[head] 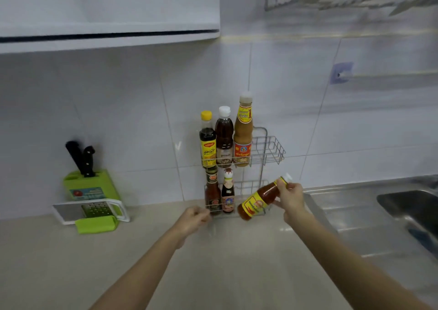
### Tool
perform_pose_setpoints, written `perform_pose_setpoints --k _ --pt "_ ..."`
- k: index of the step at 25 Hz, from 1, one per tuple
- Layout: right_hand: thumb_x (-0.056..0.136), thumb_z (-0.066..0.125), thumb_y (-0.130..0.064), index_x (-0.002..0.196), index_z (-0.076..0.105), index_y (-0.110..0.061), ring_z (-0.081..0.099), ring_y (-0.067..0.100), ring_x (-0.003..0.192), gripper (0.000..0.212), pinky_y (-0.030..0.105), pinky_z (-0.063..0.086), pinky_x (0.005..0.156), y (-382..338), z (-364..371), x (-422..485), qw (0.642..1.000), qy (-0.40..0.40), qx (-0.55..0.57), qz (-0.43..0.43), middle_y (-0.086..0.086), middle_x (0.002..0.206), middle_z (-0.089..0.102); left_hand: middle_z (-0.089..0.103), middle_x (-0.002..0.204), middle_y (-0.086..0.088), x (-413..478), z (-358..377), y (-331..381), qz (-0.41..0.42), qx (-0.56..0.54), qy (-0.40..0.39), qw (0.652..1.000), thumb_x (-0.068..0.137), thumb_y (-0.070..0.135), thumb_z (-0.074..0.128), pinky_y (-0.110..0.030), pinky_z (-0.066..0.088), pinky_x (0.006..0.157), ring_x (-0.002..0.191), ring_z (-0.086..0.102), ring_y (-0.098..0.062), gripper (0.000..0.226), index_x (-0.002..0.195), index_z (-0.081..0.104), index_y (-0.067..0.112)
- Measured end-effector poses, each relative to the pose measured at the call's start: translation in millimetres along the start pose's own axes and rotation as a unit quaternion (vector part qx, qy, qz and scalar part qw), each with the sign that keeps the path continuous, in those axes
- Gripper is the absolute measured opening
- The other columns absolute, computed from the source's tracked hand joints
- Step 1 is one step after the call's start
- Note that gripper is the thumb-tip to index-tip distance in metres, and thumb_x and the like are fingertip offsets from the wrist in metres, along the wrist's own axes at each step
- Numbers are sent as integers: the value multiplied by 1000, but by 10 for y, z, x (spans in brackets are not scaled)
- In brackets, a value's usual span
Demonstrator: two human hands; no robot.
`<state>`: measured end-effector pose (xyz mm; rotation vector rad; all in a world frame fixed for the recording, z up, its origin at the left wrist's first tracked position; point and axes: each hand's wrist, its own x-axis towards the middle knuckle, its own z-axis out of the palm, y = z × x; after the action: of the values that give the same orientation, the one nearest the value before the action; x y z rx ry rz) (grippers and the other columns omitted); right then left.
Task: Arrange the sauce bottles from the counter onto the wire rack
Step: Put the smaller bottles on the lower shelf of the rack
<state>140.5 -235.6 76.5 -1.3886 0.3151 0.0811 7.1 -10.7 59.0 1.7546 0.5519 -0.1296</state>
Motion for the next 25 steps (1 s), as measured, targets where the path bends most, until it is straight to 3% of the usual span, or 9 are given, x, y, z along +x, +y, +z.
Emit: perform_pose_setpoints --k 3,6,10,13,18,20,22,25 --pt "90 62 -30 87 45 -12 61 40 104 25 60 49 94 165 -62 240 993 120 11 19 27 112 61 61 92 -5 248 -24 -166 -30 -7 29 999 94 22 59 -23 40 65 86 58 -17 10 93 56 12" --pt "91 61 -27 87 43 -12 60 41 108 24 60 50 92 287 -26 487 987 149 54 6 29 118 57 62 93 -7 549 40 -298 -36 -7 73 997 92 12 57 -32 46 79 95 60 -26 11 100 59 5" --pt "92 60 -22 85 41 -19 57 27 100 21 56 52 90 401 121 738 990 115 68 -45 16 111 50 61 119 -10 859 158 -396 -46 -49 100 993 96 19 53 -42 44 101 113 55 -27 21 114 55 10" --pt "92 61 -21 99 42 -12 56 26 99 22 50 52 91 463 285 860 994 76 -1 -78 14 107 52 54 133 4 990 222 -383 -34 -166 55 984 102 41 34 -34 33 103 121 47 -13 41 135 49 22" --pt "91 61 -16 99 50 -9 59 15 82 15 13 49 60 551 469 918 976 -30 -153 -151 16 104 59 46 145 8 1091 328 -380 -13 -220 50 974 102 49 18 -30 22 113 137 37 -11 56 147 37 21" --pt "92 60 -15 101 52 -9 60 17 87 14 13 49 66 556 514 909 962 -56 -199 -178 16 106 60 43 151 4 1096 351 -385 -11 -223 54 973 103 47 18 -33 20 119 142 35 -14 57 149 36 19" --pt "92 59 -17 107 53 -7 60 22 98 19 27 52 78 549 570 878 950 -89 -234 -187 14 110 61 41 153 2 1097 347 -378 -7 -214 55 975 103 47 18 -33 20 120 141 35 -13 56 150 34 20" --pt "93 59 -18 116 55 -6 59 23 103 27 31 49 82 571 634 816 923 -149 -286 -210 11 114 59 44 151 2 1107 323 -368 -4 -214 58 975 103 46 19 -26 25 108 129 40 -7 54 148 37 23"
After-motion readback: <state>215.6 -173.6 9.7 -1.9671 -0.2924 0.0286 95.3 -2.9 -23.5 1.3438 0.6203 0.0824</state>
